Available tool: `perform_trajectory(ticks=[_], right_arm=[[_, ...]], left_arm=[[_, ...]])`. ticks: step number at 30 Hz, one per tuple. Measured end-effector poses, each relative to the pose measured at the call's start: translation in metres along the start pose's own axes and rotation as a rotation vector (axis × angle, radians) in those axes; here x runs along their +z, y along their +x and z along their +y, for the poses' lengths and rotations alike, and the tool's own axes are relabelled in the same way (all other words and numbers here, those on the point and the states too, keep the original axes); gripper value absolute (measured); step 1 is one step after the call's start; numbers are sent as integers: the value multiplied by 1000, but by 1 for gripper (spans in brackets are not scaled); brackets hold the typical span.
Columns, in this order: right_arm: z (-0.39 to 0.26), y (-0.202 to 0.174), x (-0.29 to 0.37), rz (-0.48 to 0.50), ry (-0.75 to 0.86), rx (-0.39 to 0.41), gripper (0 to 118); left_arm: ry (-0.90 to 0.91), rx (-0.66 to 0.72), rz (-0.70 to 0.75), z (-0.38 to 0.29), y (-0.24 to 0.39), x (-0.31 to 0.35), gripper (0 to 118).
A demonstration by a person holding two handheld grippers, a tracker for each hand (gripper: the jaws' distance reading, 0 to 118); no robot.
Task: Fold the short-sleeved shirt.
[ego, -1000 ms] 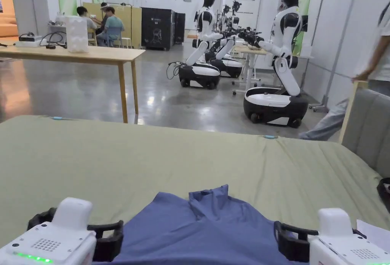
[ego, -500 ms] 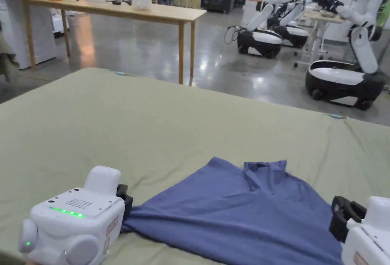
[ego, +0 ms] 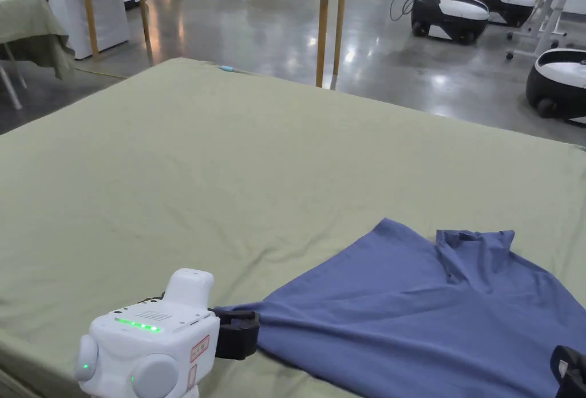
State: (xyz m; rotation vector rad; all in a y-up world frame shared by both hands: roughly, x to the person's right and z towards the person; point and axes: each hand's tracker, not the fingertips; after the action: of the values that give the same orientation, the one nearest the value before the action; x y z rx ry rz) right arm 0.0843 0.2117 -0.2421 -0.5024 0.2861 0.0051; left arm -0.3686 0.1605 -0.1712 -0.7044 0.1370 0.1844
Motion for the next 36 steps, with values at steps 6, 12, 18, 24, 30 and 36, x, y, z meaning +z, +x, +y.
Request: perform_trajectory(ticks=[6,12,18,24,30,36], right_arm=[[0,12,-18,-20,-41,3,0],[43,47,-58,-35,-100,57,0],[83,106,-182,-69,-242,148,106],[77,135,-268,-96,-390,184,114],[55,150,-304,-144,-368,126,5],[87,117,-214,-69,-315,-2,4]], left_arm=[[-115,50,-122,7,8,-37,0],[-131,-15,-94,10,16,-28,0],[-122,-19,-88,13,22,-20,0],[-134,-46,-72,22,30,-19,0],[-141,-51,-64,26,36,-21,0],[-109,-45,-59,30,34,-23,0]])
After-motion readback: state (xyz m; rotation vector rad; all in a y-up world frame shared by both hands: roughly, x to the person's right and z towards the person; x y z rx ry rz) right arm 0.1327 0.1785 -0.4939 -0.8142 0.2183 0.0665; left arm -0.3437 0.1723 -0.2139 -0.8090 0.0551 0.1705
